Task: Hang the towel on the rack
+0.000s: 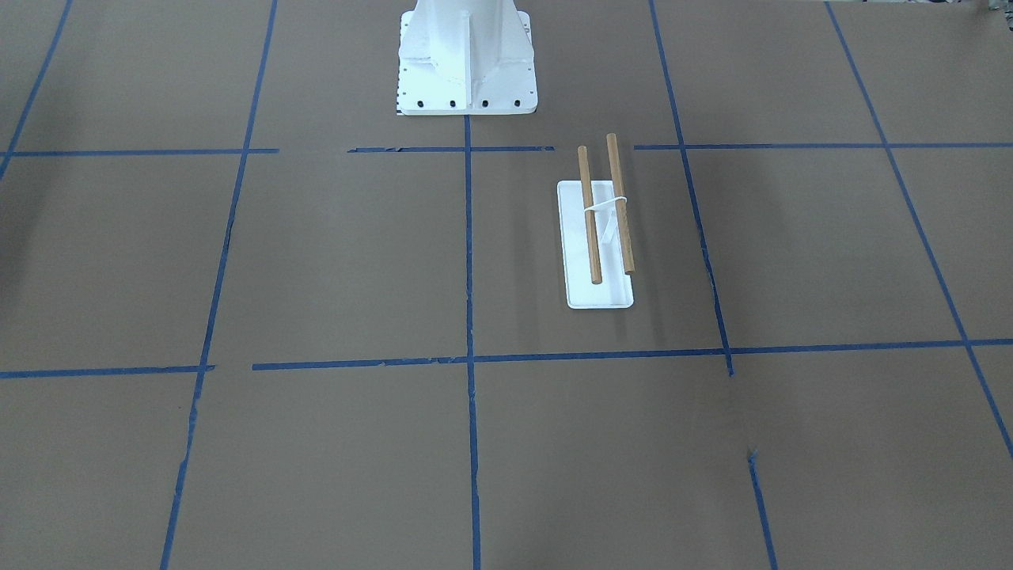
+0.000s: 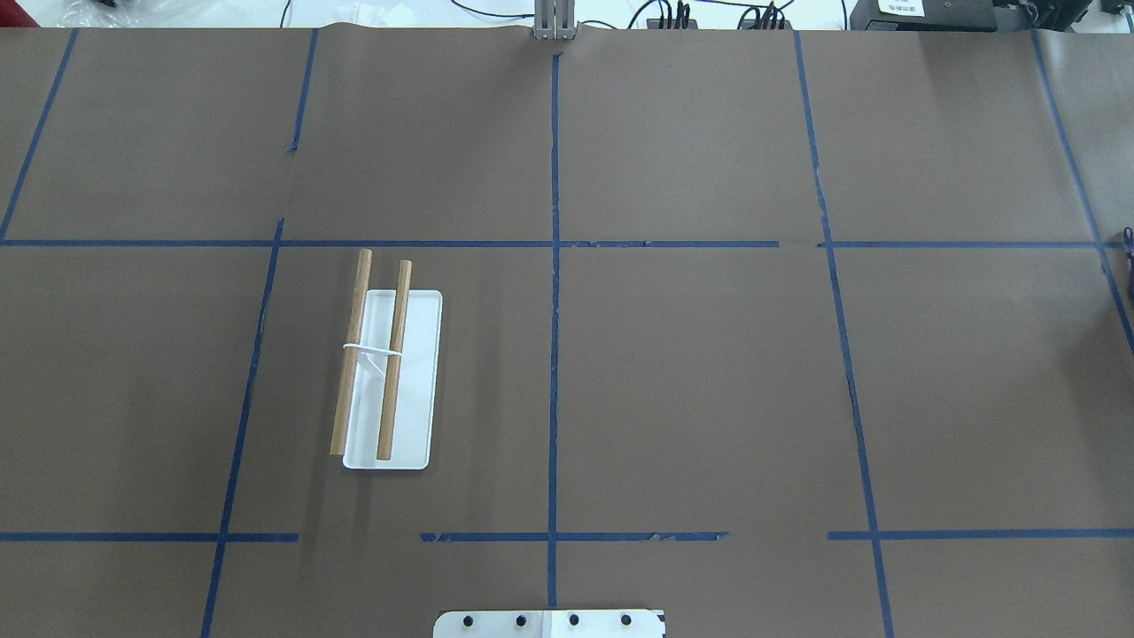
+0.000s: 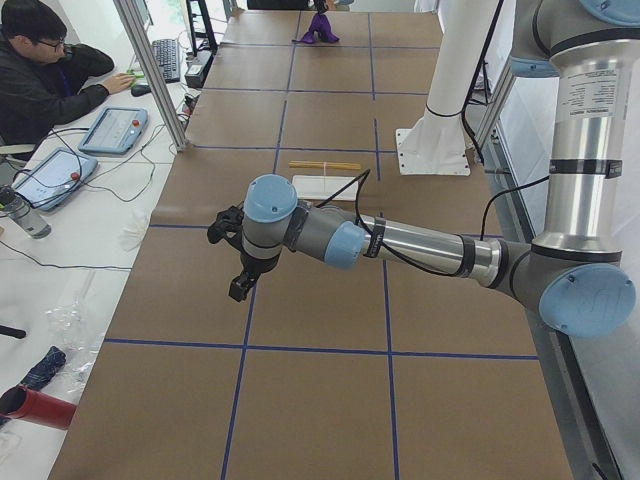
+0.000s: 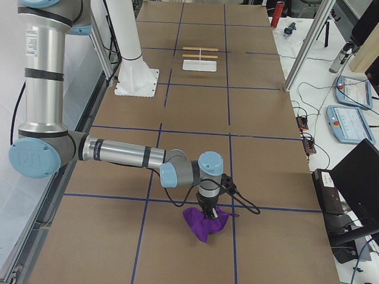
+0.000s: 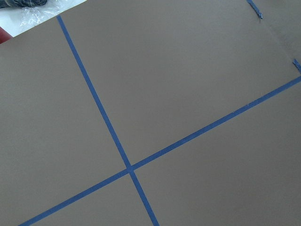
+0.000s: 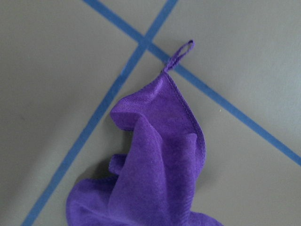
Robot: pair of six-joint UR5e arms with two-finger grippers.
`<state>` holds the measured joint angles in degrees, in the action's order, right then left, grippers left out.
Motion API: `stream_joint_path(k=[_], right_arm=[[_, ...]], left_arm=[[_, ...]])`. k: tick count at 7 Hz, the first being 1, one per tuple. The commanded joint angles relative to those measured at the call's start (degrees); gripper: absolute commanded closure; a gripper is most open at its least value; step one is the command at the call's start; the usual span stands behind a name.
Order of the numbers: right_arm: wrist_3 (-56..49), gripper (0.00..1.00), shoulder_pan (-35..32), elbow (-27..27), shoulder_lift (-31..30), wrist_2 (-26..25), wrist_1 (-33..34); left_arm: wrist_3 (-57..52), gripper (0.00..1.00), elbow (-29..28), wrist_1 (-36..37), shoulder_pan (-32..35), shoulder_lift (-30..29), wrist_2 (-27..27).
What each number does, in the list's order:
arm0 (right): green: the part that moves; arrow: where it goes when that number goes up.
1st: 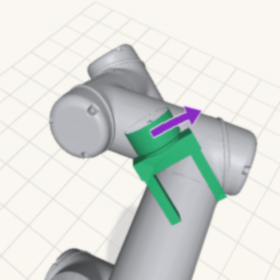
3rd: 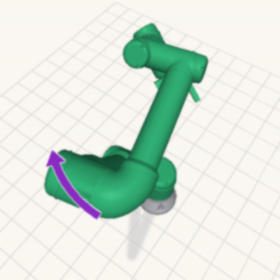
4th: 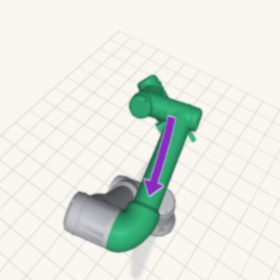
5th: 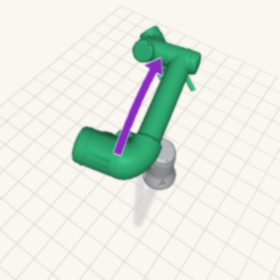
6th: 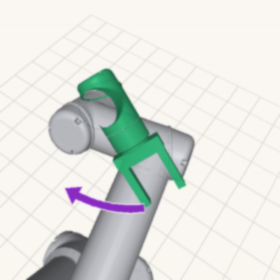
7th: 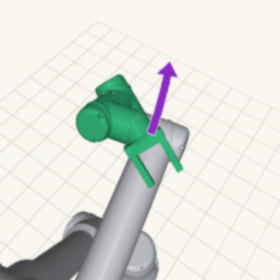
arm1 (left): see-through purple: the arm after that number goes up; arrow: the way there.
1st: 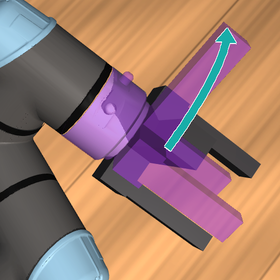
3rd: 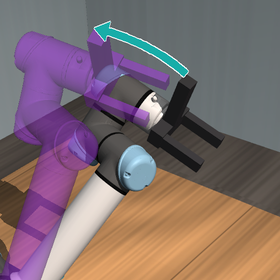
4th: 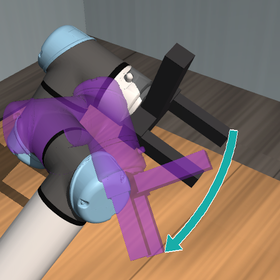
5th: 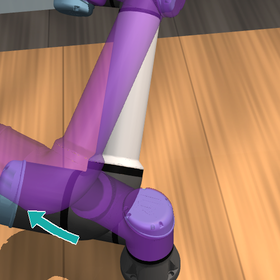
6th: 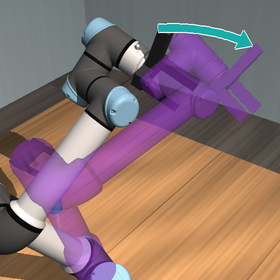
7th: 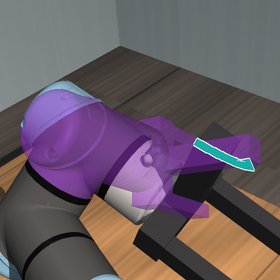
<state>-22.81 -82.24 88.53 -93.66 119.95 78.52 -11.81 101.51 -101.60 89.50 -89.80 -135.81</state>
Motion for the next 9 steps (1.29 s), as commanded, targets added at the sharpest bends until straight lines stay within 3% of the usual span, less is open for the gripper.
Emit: stream_joint_path(k=[1,2,4,7,9], right_arm=[[0.4,1.0,0.1,8.8,8.7,0.8,17.5],[1.0,1.0,1.3,11.0,11.6,2.5,19.5],[7.5,1.0,3.7,11.8,16.6,6.0,19.0],[35.9,1.0,14.6,17.8,22.6,6.5,18.9],[40.6,1.0,19.1,21.7,26.1,6.5,18.9]], left_arm=[[-0.1,0.0,0.4,-1.7,0.0,-0.6,-0.4],[1.9,0.0,0.7,-7.4,-0.2,-0.6,-0.5],[14.0,0.0,1.1,-7.3,-3.8,-5.4,-0.5],[48.2,0.0,3.7,-7.6,-14.8,-15.7,-0.4],[68.2,0.0,4.1,-7.6,-21.5,-22.8,0.0]])
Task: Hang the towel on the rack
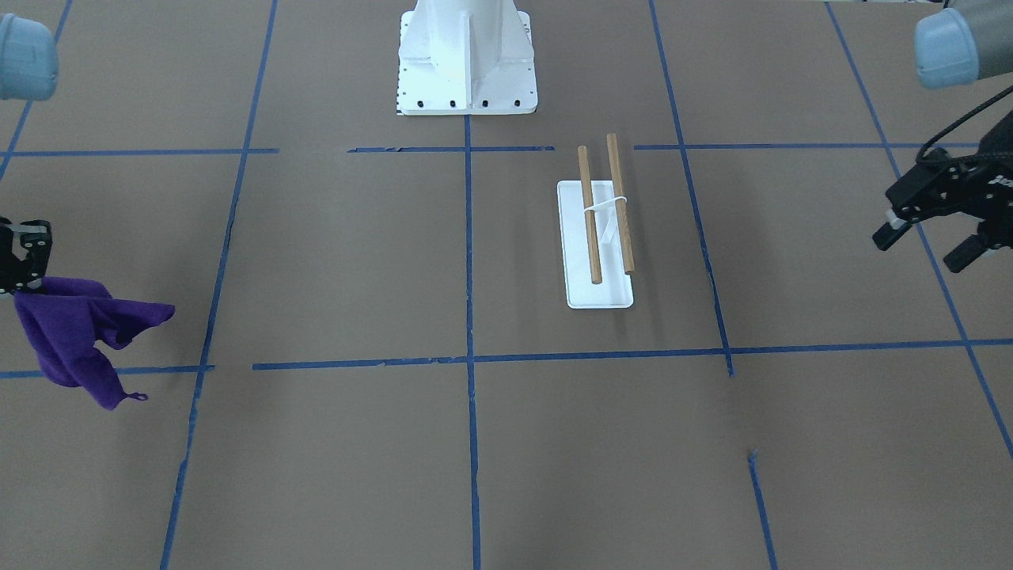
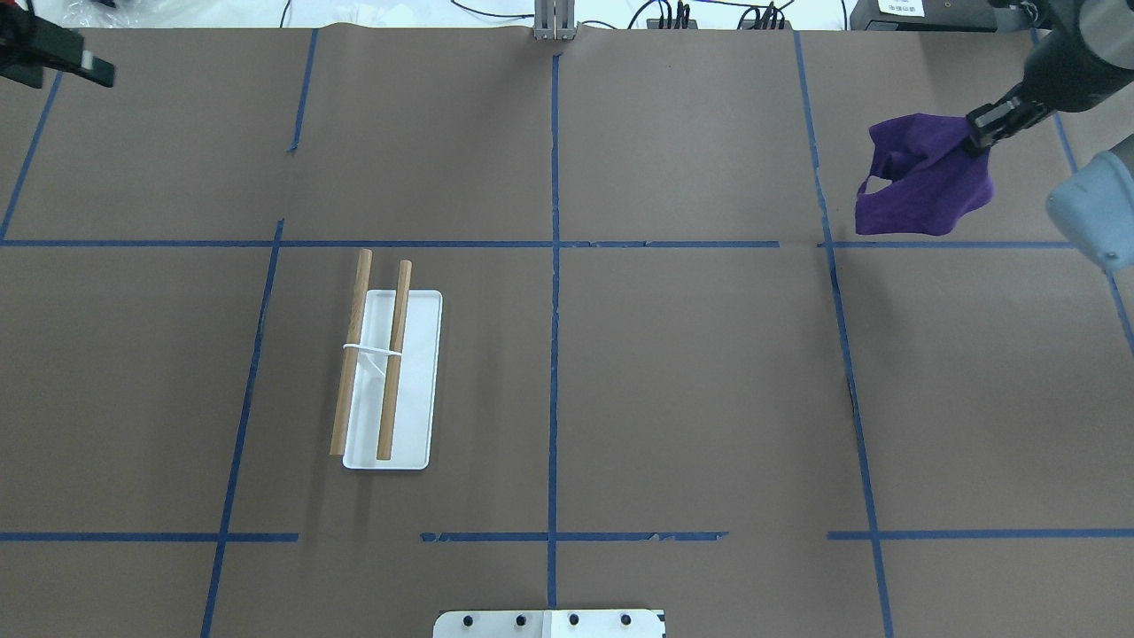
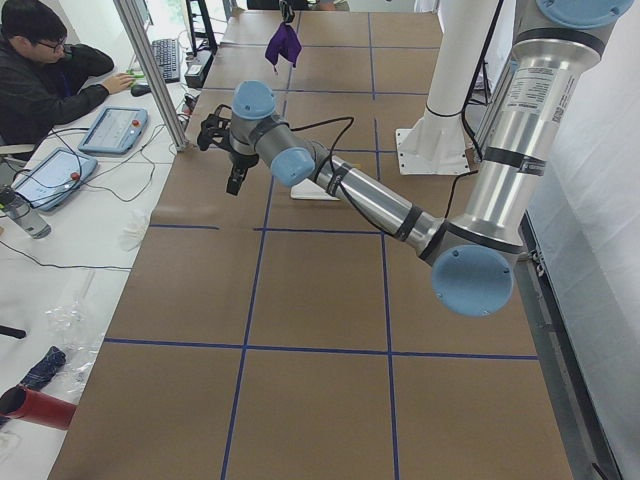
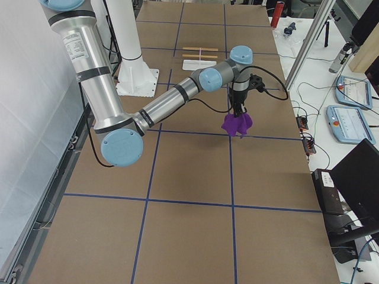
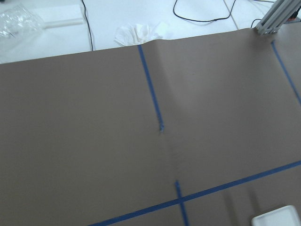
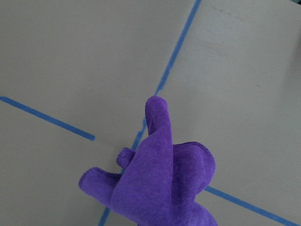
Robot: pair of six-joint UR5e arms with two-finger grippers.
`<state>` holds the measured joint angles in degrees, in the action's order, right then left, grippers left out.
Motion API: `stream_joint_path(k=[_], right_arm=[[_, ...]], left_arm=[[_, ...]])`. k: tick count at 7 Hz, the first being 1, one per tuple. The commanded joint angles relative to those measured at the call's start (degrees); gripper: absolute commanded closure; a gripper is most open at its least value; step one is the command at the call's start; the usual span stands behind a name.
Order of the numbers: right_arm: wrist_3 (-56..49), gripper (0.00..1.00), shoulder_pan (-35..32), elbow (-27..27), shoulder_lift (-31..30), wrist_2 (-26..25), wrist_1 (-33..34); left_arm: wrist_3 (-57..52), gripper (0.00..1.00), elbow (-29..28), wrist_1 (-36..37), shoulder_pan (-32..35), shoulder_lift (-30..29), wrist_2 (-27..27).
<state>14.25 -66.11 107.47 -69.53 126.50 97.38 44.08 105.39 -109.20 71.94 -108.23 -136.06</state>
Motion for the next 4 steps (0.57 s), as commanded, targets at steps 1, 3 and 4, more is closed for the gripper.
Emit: stream_joint_path(k=[1,3,4], right_arm=[[5.4,1.0,5.3,4.6,2.7,-0.2,0.0],[4.2,1.0,10.9,8.4,2.6,-2.6,-7.8],[3.9,1.0,15.2,8.1,1.9,-3.4,-15.9]], left_arm=[[23.9,0.0,0.0,0.0,-8.9,-7.6,0.4],[42.7,0.0,-1.1,-0.1,-16.9,-14.2,2.5],[49.3,0.0,-1.8,-0.6,-20.4,-16.0,5.2]])
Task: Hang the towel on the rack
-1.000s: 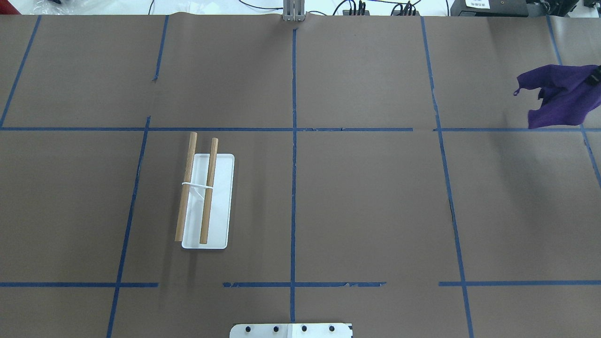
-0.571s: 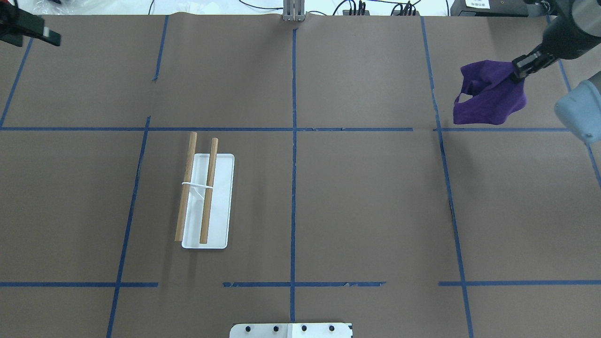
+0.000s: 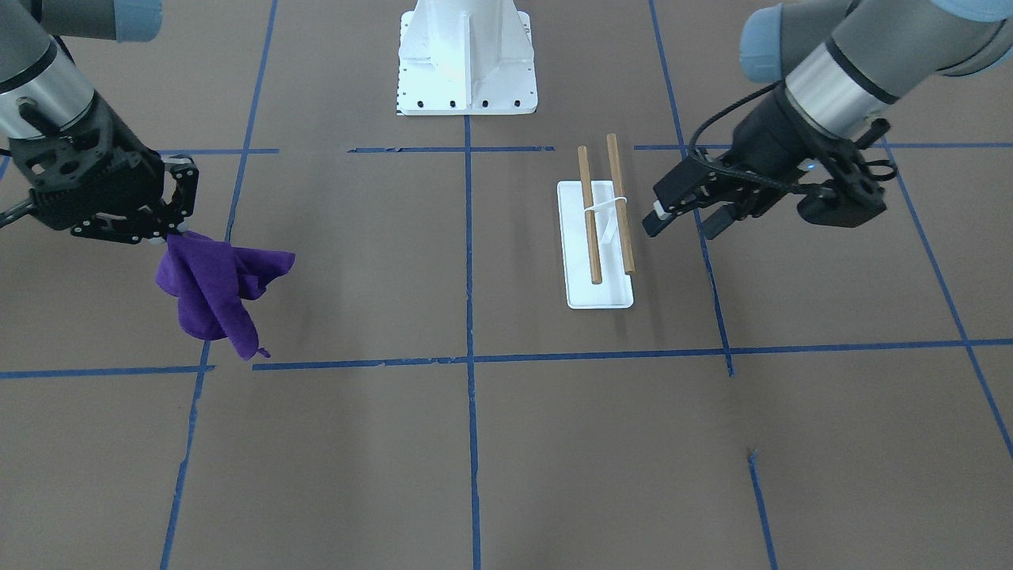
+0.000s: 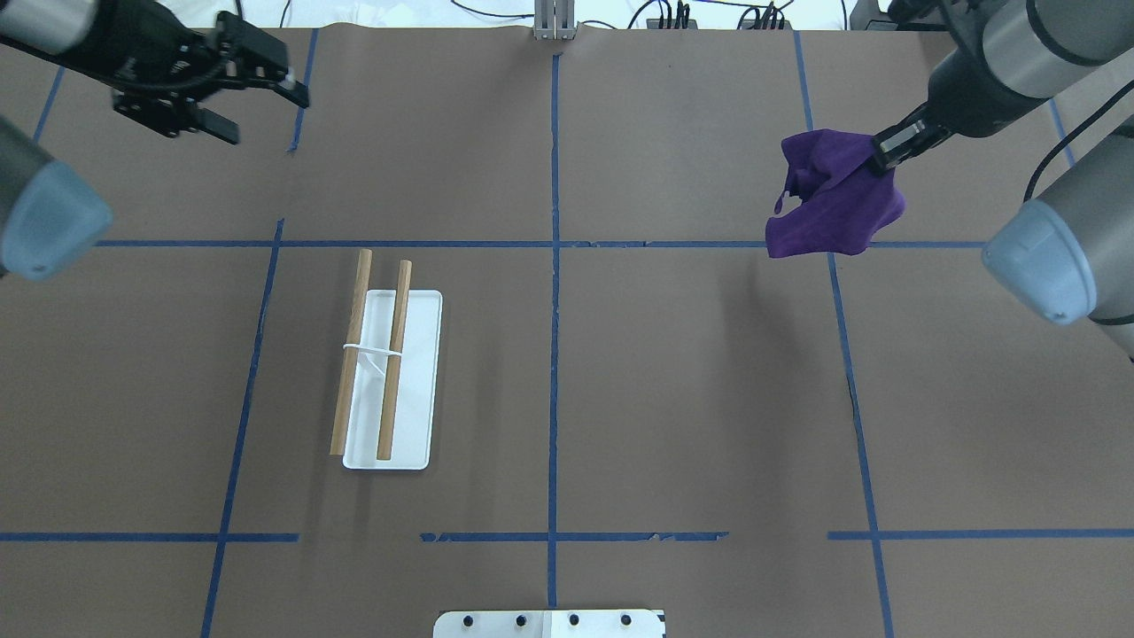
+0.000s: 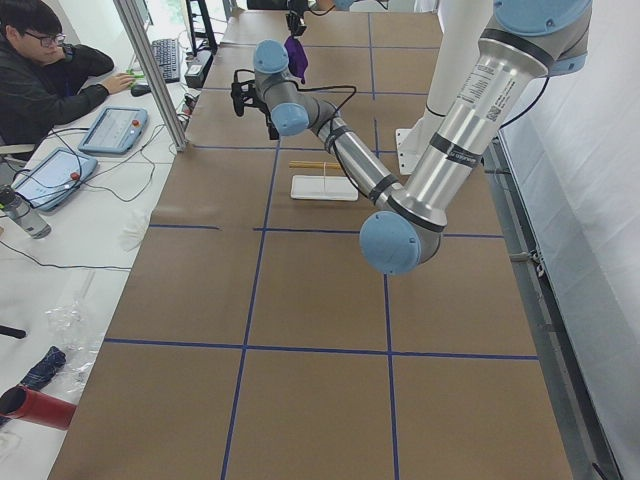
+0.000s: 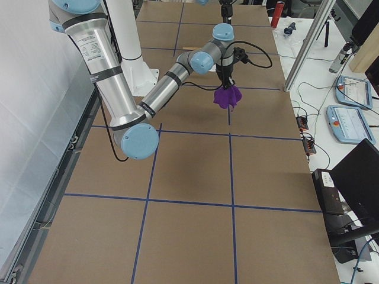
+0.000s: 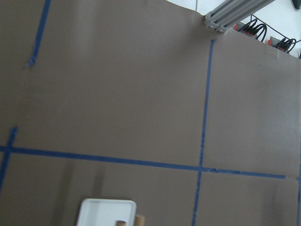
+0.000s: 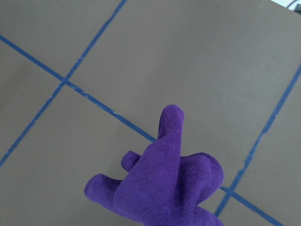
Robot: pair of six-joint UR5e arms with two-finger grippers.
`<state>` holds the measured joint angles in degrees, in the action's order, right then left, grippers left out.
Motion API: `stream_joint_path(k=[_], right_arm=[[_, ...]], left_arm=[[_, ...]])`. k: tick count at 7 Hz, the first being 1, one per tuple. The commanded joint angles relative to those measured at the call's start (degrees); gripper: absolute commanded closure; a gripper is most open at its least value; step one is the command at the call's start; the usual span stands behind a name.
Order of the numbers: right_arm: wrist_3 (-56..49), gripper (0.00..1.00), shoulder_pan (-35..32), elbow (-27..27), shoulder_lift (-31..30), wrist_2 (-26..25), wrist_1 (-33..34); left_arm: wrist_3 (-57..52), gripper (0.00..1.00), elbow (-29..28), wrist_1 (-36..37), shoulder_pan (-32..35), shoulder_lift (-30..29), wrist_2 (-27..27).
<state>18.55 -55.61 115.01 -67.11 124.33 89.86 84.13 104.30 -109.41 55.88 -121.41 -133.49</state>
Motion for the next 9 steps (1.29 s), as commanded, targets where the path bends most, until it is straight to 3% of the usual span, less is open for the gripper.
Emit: stream_joint_path(k=[1,3,5,8,9], right_arm=[[-0.5,1.0,7.5,0.9,0.0,-3.4,-13.2],[-0.5,1.0,14.4,3.4,0.1,-10.4,-14.7],[-0.1,1.0,19.9,5.6,1.4,-17.7,-14.7],[0.5,1.0,20.8,6.0,2.1,-18.3,-14.8],[0.5,1.0,20.8,6.2,2.1,-18.3,-14.8]], left_arm=[[14.7,0.0,-3.3,-2.2,-7.1,-5.5,5.6],[21.2,0.0,-5.1,-3.3,-12.3,-8.1,10.4],[22.6,0.0,-6.4,-3.4,-14.3,-8.8,10.6],[23.9,0.04,-8.0,-4.5,-17.0,-8.9,13.6],[24.0,0.15,-8.0,-4.5,-17.4,-9.0,13.9]])
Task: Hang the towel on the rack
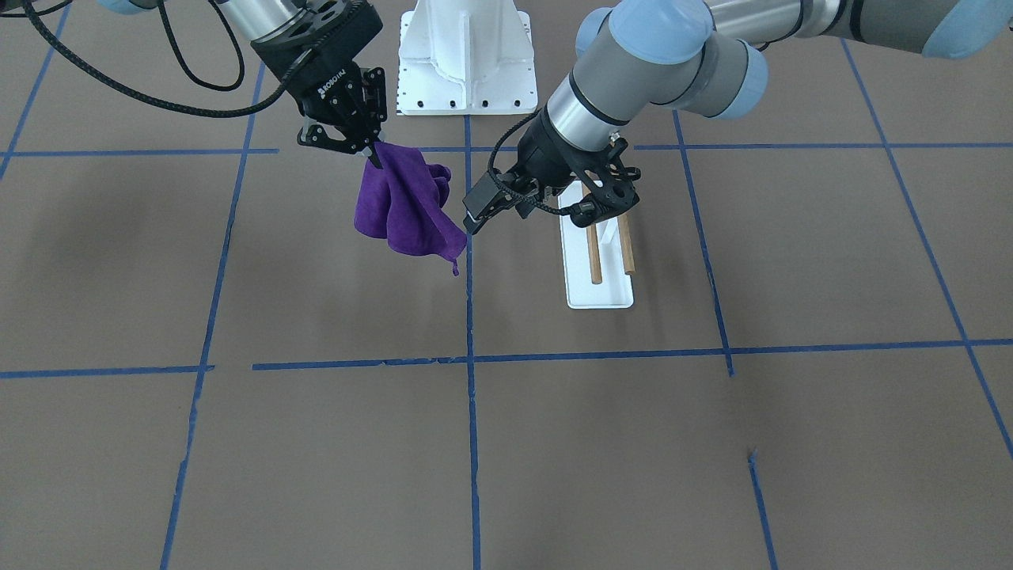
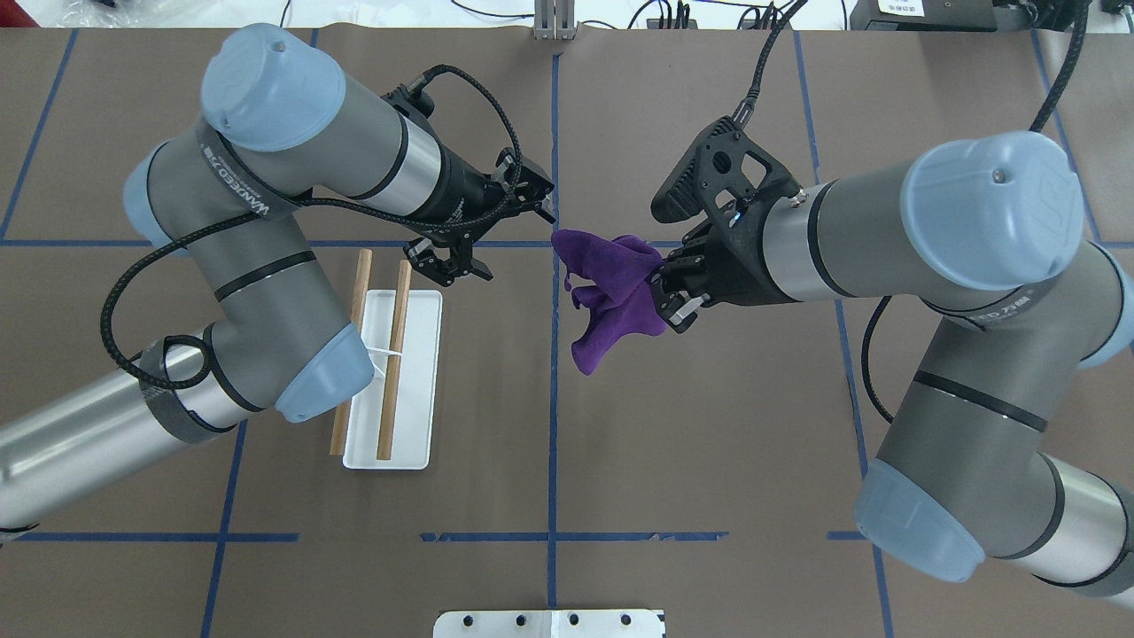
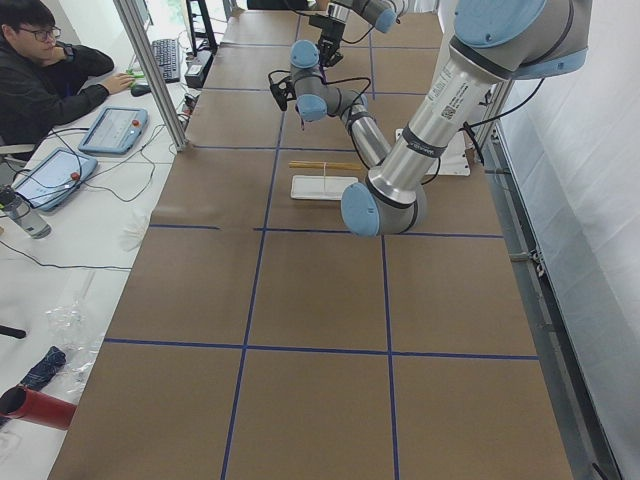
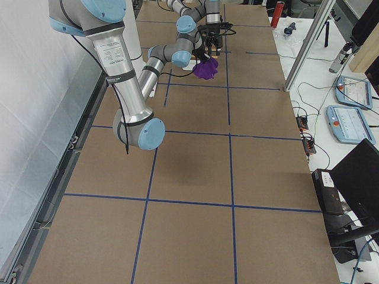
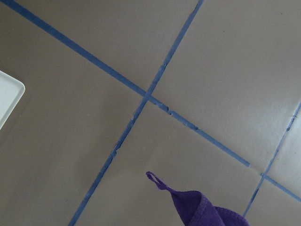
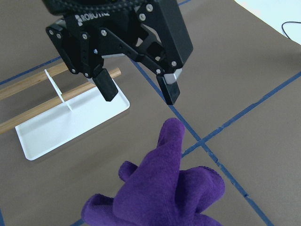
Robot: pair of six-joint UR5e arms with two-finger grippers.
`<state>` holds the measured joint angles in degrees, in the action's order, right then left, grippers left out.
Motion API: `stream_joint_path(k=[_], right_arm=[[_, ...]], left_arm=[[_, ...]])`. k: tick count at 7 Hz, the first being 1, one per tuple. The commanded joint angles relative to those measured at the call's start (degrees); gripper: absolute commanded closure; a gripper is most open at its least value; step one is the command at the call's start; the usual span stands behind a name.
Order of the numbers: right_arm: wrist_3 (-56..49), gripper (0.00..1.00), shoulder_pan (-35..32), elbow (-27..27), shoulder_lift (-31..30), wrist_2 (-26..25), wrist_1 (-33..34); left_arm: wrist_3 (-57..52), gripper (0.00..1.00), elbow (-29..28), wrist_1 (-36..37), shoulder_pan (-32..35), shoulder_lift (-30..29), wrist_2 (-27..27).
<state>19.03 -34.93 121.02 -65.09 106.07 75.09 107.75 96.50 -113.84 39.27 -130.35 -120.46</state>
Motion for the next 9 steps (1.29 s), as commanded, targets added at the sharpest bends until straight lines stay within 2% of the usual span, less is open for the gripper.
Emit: stream_joint_path(k=[1,4,9], right_arm=[[0.1,1.0,0.5,1.1,0.0,-0.1,0.0],[0.2,1.0,1.2,1.9,0.0,-0.2,0.0],[0.2,1.0,2.1,1.9,0.0,-0.7,0.0]], left_arm=[[0.4,0.18,-0.2,-0.2,-0.9,-0.4,0.8],[2.6,0.18,-2.8,-5.5,-1.5,-0.4,0.8],[3.5,0.19,-2.5,-5.7,-1.4,-1.1,0.8]])
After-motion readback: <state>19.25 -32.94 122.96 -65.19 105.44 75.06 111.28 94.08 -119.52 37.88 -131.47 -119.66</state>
